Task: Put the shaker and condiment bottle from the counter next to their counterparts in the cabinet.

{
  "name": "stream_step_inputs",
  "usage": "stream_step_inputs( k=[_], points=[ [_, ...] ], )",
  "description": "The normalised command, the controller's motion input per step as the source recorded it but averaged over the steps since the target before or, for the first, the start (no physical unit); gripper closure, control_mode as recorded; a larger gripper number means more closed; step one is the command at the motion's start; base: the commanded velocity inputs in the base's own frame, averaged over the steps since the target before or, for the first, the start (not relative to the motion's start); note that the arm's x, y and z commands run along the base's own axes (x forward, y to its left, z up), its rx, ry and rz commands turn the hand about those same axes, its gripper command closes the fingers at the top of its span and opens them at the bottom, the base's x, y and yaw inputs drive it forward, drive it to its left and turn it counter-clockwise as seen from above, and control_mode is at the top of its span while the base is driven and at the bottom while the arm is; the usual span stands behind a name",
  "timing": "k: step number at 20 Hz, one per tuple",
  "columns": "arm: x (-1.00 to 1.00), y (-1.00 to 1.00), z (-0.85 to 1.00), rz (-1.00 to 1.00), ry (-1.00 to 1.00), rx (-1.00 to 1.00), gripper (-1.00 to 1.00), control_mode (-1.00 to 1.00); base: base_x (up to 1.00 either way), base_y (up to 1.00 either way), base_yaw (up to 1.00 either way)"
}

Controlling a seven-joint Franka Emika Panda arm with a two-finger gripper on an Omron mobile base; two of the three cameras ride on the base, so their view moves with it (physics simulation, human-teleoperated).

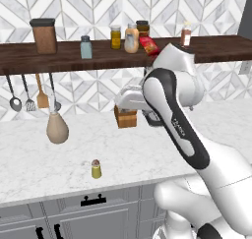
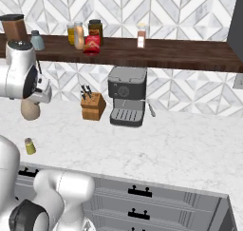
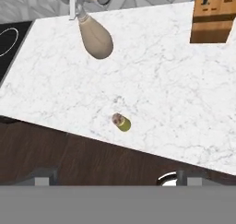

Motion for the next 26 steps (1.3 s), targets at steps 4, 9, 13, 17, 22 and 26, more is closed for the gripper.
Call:
stream_step_inputs(
  k=[4, 9, 13, 17, 22, 26],
  points=[
    [-0.41, 0.44, -0.46, 0.05, 0.05, -0.01, -1.00, -1.00, 0.00, 0.00, 0.00],
    [-0.19, 0.39, -0.30, 0.03, 0.01, -0.01, -1.00, -1.00, 0.00, 0.00, 0.00],
    [-0.01, 0.22, -0.32, 0.01, 0.00, -0.02, -1.00, -1.00, 0.00, 0.00, 0.00],
    [0.00, 0.10, -0.46, 0.02, 0.00, -0.13, -1.00, -1.00, 0.00, 0.00, 0.00],
    [0.04, 0.07, -0.40, 0.02, 0.00, -0.13, -1.00, -1.00, 0.00, 0.00, 0.00],
    [0.20, 0.05, -0.13, 0.02, 0.00, -0.01, -1.00, -1.00, 0.00, 0.00, 0.00]
  ],
)
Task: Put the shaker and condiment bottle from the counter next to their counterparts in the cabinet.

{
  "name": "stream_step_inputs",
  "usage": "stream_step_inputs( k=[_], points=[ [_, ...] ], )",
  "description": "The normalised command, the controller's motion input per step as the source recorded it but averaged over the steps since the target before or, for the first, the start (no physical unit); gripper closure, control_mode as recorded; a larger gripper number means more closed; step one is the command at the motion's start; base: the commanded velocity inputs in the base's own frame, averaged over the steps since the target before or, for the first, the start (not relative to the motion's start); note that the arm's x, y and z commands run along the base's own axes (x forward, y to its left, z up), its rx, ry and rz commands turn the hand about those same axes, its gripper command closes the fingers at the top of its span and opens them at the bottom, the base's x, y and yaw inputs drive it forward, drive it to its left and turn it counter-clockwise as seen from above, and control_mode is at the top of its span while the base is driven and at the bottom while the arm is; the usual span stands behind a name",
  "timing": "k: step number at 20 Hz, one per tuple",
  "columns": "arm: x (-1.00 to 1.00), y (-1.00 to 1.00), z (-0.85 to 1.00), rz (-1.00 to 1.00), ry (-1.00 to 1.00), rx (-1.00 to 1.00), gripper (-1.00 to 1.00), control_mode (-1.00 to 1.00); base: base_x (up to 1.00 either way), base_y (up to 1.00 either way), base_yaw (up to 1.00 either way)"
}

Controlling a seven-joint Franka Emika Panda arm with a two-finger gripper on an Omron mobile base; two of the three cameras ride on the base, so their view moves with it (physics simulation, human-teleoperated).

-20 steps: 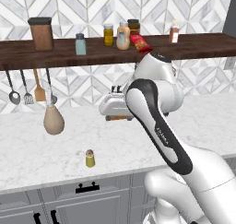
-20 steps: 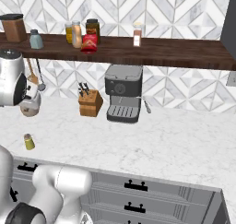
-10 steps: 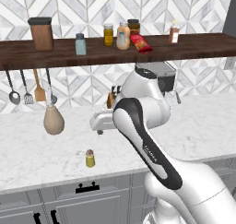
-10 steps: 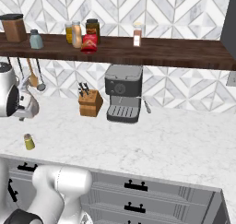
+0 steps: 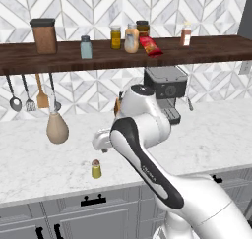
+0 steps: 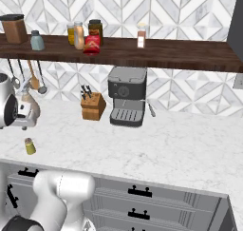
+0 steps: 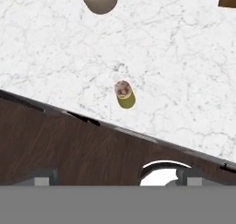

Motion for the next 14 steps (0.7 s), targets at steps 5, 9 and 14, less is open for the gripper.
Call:
stream_step_inputs(
  k=[5, 9, 14],
  points=[
    [0.39, 0.03, -0.07, 0.02, 0.00, 0.00, -1.00, -1.00, 0.00, 0.00, 0.00],
    [0.43, 0.03, -0.08, 0.03, 0.00, 0.00, -1.00, -1.00, 0.00, 0.00, 0.00],
    [0.25, 0.20, -0.15, 0.03, 0.00, -0.03, -1.00, -1.00, 0.00, 0.00, 0.00]
  ],
)
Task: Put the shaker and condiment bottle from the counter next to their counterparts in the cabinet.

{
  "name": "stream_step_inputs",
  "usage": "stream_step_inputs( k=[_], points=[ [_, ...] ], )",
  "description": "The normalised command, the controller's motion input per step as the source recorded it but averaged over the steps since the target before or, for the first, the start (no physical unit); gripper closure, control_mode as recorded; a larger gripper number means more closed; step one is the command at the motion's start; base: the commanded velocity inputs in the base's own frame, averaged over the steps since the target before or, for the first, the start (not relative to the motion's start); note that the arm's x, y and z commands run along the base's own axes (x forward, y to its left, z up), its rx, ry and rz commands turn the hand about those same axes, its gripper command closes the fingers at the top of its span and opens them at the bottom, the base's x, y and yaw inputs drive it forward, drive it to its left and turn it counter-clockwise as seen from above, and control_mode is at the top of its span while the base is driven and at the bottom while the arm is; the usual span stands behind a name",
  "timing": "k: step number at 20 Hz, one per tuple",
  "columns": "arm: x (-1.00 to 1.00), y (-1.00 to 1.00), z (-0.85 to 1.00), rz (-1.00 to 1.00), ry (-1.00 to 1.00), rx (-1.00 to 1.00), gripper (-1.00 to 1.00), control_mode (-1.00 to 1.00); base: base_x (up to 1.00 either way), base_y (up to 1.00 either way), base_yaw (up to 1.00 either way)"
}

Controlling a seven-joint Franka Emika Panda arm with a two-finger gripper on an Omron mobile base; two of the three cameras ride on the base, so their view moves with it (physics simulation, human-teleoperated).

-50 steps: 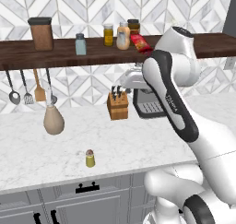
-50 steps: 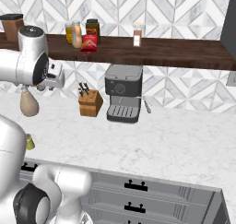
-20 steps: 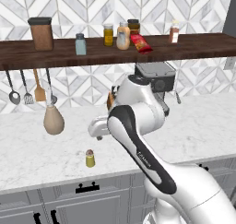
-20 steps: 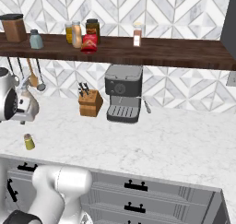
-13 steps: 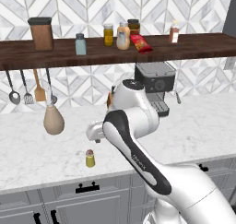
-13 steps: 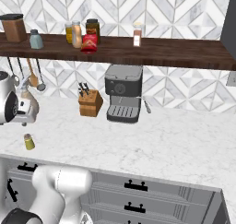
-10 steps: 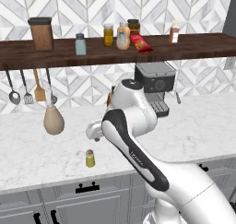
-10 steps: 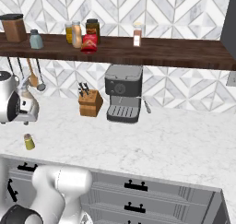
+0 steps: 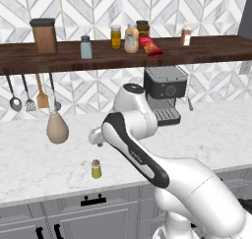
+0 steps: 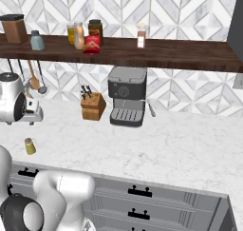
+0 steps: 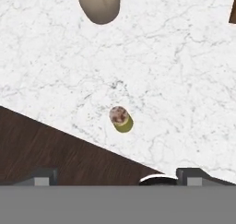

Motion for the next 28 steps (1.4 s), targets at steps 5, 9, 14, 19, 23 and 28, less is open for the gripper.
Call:
stream_step_inputs(
  k=[5, 9, 14, 19, 23, 28],
  points=[
    [0.13, 0.25, -0.18, 0.03, 0.00, -0.04, -1.00, -1.00, 0.00, 0.00, 0.00],
    [0.15, 0.08, -0.12, 0.01, 0.00, 0.00, -1.00, -1.00, 0.00, 0.00, 0.00],
    [0.01, 0.02, -0.10, 0.02, 0.00, 0.00, -1.00, -1.00, 0.00, 0.00, 0.00],
    [0.00, 0.02, -0.13, 0.02, 0.00, -0.01, -1.00, -1.00, 0.00, 0.00, 0.00],
    [0.00, 0.00, -0.14, 0.01, -0.05, 0.00, -1.00, -1.00, 0.00, 0.00, 0.00],
    [0.11, 0.00, -0.15, 0.00, -0.04, 0.00, -1.00, -1.00, 0.00, 0.00, 0.00]
  ],
)
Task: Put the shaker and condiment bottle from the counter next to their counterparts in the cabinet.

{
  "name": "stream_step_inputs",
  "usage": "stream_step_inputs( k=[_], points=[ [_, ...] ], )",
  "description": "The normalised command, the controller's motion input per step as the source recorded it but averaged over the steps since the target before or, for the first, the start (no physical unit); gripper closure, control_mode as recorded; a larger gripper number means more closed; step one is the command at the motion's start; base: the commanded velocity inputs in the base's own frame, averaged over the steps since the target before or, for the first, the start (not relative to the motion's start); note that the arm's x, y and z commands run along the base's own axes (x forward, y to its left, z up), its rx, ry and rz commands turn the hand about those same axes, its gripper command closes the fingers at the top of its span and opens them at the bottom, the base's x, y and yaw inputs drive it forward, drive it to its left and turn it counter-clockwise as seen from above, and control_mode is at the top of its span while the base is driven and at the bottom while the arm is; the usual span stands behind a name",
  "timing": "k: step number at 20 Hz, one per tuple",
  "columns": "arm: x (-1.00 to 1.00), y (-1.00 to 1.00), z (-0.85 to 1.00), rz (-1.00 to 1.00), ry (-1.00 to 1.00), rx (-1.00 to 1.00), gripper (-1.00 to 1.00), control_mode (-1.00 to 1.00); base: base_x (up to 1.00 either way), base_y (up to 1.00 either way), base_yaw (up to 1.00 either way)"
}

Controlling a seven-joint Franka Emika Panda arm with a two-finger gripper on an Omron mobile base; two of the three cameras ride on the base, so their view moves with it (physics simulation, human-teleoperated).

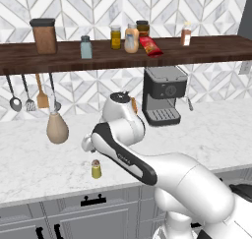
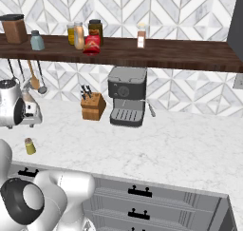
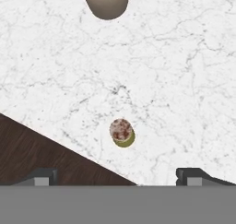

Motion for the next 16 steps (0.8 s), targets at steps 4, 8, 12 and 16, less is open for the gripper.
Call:
stream_step_inputs(
  k=[4, 8, 12, 16],
  points=[
    [0.10, 0.00, -0.16, 0.00, -0.03, 0.00, -1.00, -1.00, 0.00, 0.00, 0.00],
    [0.07, 0.00, -0.23, 0.00, -0.01, 0.00, -1.00, -1.00, 0.00, 0.00, 0.00],
    [0.00, 0.00, -0.21, 0.00, 0.00, 0.00, -1.00, -1.00, 0.00, 0.00, 0.00],
    [0.00, 0.00, -0.23, 0.00, 0.00, 0.00, -1.00, -1.00, 0.00, 0.00, 0.00]
  ],
)
